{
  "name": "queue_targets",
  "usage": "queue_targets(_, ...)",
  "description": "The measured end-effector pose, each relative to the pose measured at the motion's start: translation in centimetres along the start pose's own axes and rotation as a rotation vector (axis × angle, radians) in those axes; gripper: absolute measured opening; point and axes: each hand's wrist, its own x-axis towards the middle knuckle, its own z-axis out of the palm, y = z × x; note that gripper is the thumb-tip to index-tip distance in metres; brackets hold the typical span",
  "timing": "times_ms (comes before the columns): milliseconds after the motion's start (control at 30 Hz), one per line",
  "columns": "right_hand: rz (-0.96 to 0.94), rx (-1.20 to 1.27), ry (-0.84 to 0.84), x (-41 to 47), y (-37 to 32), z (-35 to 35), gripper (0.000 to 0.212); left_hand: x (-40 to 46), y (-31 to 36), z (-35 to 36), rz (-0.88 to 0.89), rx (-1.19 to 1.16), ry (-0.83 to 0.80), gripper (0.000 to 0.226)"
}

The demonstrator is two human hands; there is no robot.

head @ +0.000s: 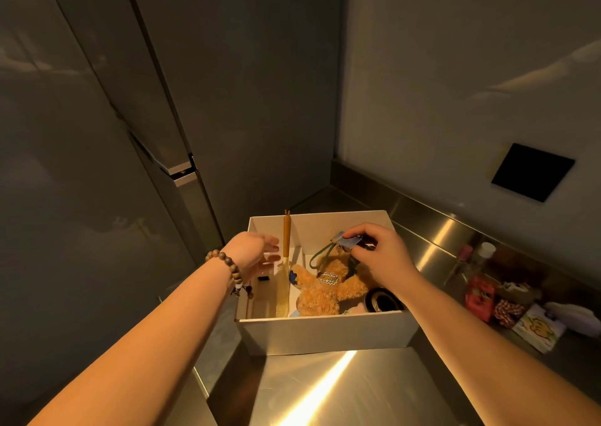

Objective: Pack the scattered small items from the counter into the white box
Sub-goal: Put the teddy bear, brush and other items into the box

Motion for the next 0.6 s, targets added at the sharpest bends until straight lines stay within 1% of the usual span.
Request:
queue_targets(67, -0.005, -0.013, -0.029, 0.4, -0.9, 0.8, 0.021, -0.2, 0.4, -0.8, 0.117, -0.062, 0.054, 0.021)
queue_targets(100, -0.006, -0.016, -0.037, 0.6, -1.3, 1.3, 0.022, -0.3, 0.5, -1.3, 0.186, -0.054, 0.089, 0.021)
queue_targets(167, -0.014, -0.010, -0.044, 1.2, -2.3, 2.6, 0.024, -0.2, 0.4, -2.0, 0.310, 0.040, 0.162, 0.024)
queue_targets(300, -0.010, 0.027, -0.097, 2.7, -4.3, 5.1, 0.025, 0.1, -0.7, -2.7, 0.415, 0.117, 0.235, 0.032)
queue_targets(400, -0.002, 0.034, -0.129, 4.1, -5.2, 7.0, 0.025, 0.6, -1.6, -3.4, 0.512, 0.232, 0.306, 0.036)
queue_targets(433, 0.009, 0.021, -0.133, 4.6, -5.3, 7.8, 0.024, 0.8, -1.9, -3.6, 0.508, 0.247, 0.288, 0.038)
queue_targets(500, 0.047, -0.027, -0.124, 5.6, -5.3, 9.5, 0.021, 0.9, -2.5, -3.9, 0.455, 0.232, 0.197, 0.039)
queue_targets(600, 0.135, -0.082, -0.087, 7.1, -4.9, 12.3, 0.018, 0.9, -3.5, -4.0, 0.388, 0.119, 0.079, 0.036)
